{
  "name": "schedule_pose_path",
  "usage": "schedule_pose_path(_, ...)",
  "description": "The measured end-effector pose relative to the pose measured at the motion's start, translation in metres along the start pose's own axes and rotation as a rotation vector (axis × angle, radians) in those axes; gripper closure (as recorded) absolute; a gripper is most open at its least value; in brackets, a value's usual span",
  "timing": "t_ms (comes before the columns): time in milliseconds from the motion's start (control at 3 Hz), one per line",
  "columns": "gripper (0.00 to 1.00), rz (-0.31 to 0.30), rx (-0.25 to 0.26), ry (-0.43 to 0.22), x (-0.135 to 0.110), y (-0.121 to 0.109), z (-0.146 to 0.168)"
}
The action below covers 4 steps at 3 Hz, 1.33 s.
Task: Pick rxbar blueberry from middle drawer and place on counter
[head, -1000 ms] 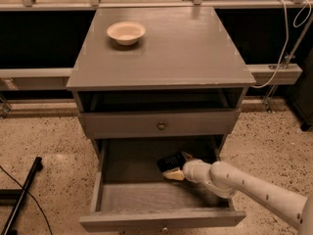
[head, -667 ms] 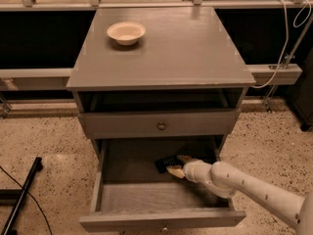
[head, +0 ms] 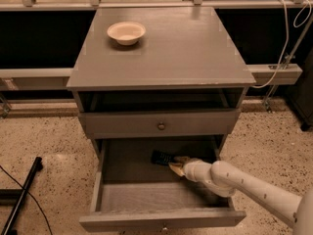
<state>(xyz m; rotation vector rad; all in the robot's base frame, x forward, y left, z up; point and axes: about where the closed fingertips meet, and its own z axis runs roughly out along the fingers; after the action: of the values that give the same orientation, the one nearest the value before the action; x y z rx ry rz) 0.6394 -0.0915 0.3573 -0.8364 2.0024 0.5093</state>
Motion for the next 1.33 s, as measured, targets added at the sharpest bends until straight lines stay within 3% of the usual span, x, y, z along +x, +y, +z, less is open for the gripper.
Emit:
schedule_pose_path(333,1.00,-0.015,-0.019,-0.040,-0.006,0.007,-0.002)
schedule_pose_path(667,1.00,-0.059,-0.060,-0.146,-0.018,0.023,-0.015)
schedule_pose_path(1000,1.00,-0.166,-0.086,-0.306,-0.059,0.046,-0.067)
schedule_pose_path(1333,1.00,-0.302,-0.075,-0.395,-0.097,0.070,-0.125)
